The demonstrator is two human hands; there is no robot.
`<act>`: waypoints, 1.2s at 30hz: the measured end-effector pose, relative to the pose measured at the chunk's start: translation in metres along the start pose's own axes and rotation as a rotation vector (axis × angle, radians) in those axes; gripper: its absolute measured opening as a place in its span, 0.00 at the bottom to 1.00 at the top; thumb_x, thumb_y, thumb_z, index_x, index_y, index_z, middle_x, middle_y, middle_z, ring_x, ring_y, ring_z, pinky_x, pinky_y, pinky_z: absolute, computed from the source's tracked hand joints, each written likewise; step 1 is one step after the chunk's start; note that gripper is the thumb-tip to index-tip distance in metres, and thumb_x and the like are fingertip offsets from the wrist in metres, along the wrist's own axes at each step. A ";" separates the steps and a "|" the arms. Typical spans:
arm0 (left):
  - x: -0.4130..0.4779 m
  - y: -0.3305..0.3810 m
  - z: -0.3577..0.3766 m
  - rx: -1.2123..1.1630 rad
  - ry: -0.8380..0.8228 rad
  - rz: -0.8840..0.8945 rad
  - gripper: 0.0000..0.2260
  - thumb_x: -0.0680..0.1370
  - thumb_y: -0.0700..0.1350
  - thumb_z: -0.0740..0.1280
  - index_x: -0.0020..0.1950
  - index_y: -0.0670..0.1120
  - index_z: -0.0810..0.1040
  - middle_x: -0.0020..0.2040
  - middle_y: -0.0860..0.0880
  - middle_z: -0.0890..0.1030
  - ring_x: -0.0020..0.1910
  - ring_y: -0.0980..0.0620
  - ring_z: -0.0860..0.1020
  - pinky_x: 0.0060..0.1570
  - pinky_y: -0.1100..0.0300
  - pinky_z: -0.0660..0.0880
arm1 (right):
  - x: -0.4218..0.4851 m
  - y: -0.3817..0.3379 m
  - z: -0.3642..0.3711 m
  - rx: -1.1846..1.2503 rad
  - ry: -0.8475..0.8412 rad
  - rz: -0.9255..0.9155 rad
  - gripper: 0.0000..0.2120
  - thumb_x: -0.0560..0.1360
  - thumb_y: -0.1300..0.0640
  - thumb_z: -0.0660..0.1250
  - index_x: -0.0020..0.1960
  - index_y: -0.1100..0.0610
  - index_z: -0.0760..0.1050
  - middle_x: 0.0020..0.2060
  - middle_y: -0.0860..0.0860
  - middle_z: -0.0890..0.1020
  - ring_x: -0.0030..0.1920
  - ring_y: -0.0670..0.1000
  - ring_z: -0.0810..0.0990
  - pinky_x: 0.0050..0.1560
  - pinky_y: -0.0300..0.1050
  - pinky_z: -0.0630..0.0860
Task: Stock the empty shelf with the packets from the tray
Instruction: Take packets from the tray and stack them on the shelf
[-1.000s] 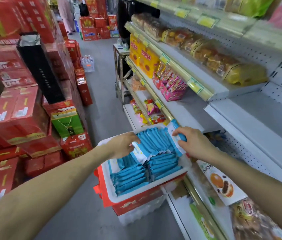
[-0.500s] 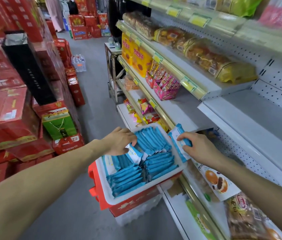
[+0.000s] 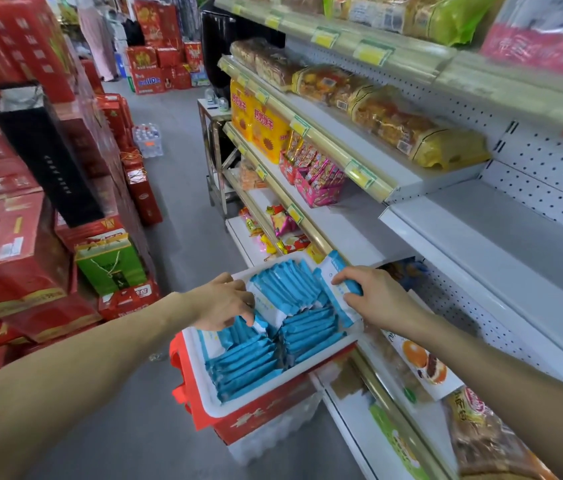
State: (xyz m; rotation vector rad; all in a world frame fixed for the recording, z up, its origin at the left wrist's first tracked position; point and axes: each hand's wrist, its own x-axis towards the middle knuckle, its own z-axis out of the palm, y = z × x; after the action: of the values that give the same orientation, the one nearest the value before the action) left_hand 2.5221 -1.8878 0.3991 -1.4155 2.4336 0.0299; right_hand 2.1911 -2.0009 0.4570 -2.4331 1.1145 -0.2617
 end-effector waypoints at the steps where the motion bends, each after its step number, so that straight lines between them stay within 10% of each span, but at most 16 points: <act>1: 0.000 0.001 -0.001 0.002 0.018 0.017 0.20 0.77 0.45 0.67 0.65 0.65 0.74 0.67 0.60 0.74 0.64 0.50 0.70 0.61 0.51 0.66 | -0.003 0.002 -0.004 -0.005 0.008 0.009 0.15 0.76 0.59 0.67 0.60 0.44 0.78 0.59 0.44 0.80 0.48 0.43 0.79 0.43 0.42 0.76; 8: 0.008 -0.006 -0.043 -0.323 0.128 0.014 0.18 0.80 0.39 0.66 0.65 0.59 0.76 0.61 0.60 0.76 0.61 0.54 0.74 0.60 0.51 0.73 | -0.022 0.023 -0.036 0.038 0.054 0.070 0.15 0.78 0.61 0.67 0.62 0.49 0.78 0.62 0.51 0.80 0.53 0.48 0.81 0.45 0.40 0.81; 15: 0.077 0.001 -0.122 -0.372 0.301 0.145 0.21 0.80 0.42 0.70 0.70 0.60 0.78 0.58 0.63 0.76 0.53 0.56 0.76 0.52 0.55 0.77 | -0.059 0.060 -0.086 0.018 0.159 0.119 0.17 0.76 0.61 0.67 0.62 0.46 0.80 0.58 0.46 0.79 0.47 0.46 0.75 0.41 0.36 0.65; 21: 0.161 0.061 -0.178 -0.367 0.343 0.300 0.24 0.82 0.41 0.66 0.73 0.66 0.72 0.58 0.65 0.73 0.53 0.59 0.75 0.49 0.58 0.74 | -0.130 0.106 -0.150 0.088 0.277 0.229 0.17 0.77 0.63 0.70 0.59 0.45 0.83 0.58 0.46 0.83 0.44 0.47 0.80 0.46 0.46 0.76; 25: 0.218 0.107 -0.207 -0.377 0.390 0.443 0.26 0.81 0.39 0.68 0.74 0.63 0.73 0.56 0.65 0.72 0.50 0.62 0.72 0.48 0.68 0.67 | -0.194 0.142 -0.198 0.081 0.400 0.355 0.16 0.77 0.62 0.72 0.59 0.43 0.84 0.52 0.42 0.83 0.37 0.36 0.77 0.36 0.34 0.69; 30: 0.265 0.162 -0.236 -0.394 0.464 0.534 0.25 0.80 0.36 0.69 0.73 0.56 0.75 0.54 0.59 0.77 0.50 0.60 0.71 0.47 0.66 0.67 | -0.284 0.197 -0.259 0.140 0.575 0.548 0.18 0.75 0.64 0.72 0.57 0.43 0.84 0.57 0.40 0.82 0.54 0.39 0.79 0.53 0.30 0.72; 36: 0.287 0.202 -0.258 -0.389 0.499 0.612 0.25 0.79 0.37 0.70 0.72 0.58 0.76 0.57 0.68 0.74 0.51 0.58 0.74 0.48 0.62 0.70 | -0.369 0.258 -0.292 0.200 0.635 0.659 0.17 0.80 0.72 0.62 0.64 0.59 0.77 0.58 0.46 0.76 0.50 0.31 0.78 0.44 0.20 0.67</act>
State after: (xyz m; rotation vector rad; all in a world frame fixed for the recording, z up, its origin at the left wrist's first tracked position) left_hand 2.1509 -2.0733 0.5323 -0.8020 3.3419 0.3437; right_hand 1.6747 -1.9632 0.5975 -1.7063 1.9655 -0.9038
